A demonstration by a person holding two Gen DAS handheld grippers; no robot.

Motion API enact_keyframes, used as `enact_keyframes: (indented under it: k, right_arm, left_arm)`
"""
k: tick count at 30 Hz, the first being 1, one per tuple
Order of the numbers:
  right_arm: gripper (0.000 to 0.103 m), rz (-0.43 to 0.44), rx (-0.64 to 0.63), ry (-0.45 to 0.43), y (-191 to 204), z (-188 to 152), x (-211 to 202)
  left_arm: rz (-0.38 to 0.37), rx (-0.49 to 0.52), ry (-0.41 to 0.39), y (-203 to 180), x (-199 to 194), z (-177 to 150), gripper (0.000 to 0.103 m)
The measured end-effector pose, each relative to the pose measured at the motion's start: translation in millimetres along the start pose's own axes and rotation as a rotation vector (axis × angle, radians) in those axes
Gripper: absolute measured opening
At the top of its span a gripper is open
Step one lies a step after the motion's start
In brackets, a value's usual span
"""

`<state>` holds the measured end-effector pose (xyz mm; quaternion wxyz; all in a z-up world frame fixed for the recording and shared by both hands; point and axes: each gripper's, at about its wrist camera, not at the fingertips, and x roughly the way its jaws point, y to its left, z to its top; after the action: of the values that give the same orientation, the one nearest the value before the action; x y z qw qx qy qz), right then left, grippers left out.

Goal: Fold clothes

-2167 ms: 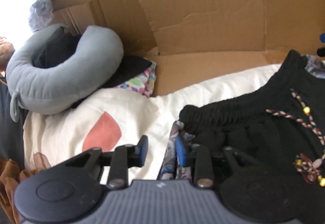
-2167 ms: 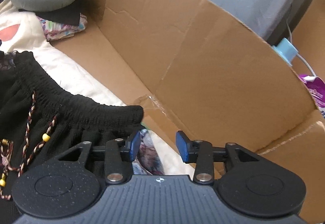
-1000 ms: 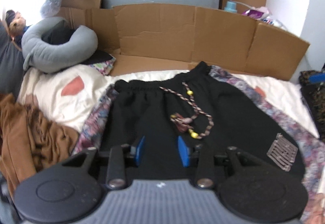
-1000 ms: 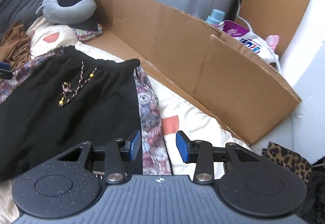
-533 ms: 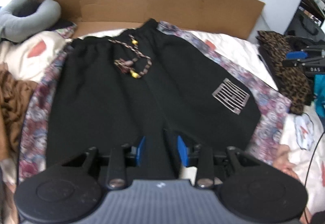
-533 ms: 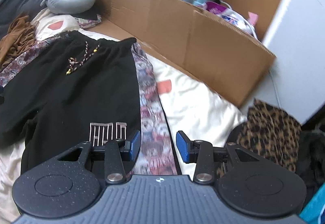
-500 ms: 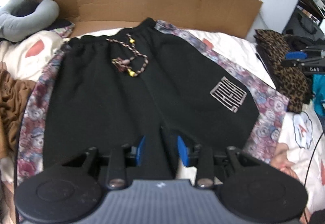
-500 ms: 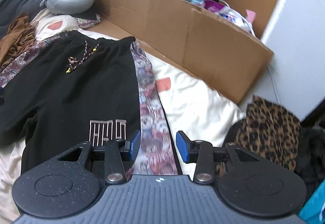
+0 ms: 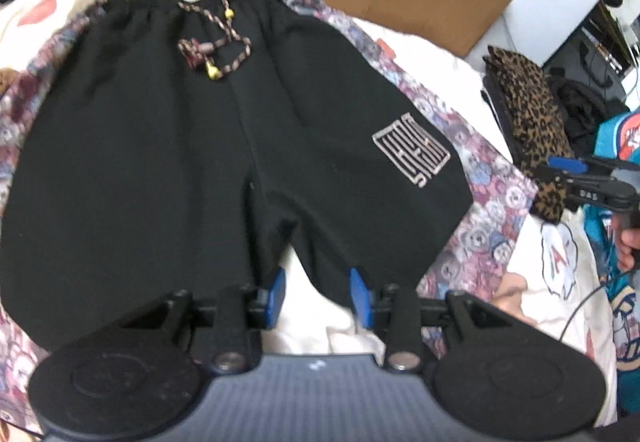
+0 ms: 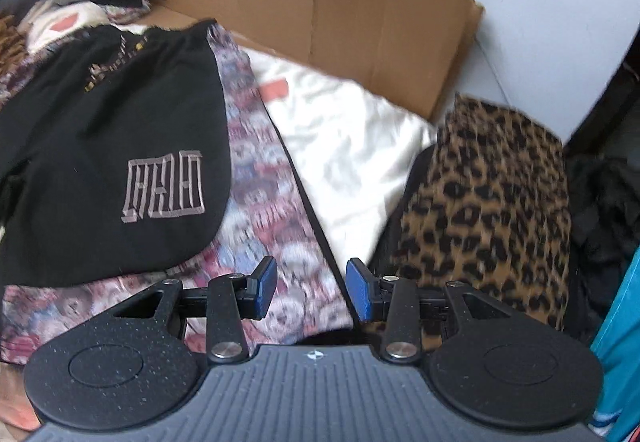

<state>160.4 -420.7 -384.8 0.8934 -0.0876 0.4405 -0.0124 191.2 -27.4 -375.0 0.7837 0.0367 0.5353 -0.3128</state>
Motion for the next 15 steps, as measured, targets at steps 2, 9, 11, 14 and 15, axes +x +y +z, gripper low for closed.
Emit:
enact_keyframes:
  k: [2,9,11,14,15]
  right_arm:
    - [0.045,-0.01,0.015,0.017,-3,-8,7]
    - [0.043,-0.038,0.085,0.074,-22,-27,31]
    - [0.04,-0.028,0.113,0.085,-28,-28,36]
    - [0.04,-0.009,0.115,0.087,-29,-29,38]
    - [0.04,-0.004,0.106,0.085,-28,-29,38]
  left_arm:
    - [-0.003,-0.002,0.017,-1,5,-5,0.04]
    - [-0.065,-0.05,0.107,-7,26,-26,0.04]
    - [-0.082,-0.035,0.12,-12,29,-30,0.04]
    - [-0.1,-0.028,0.129,-17,32,-33,0.041]
    - [-0.104,-0.028,0.131,-17,32,-33,0.042]
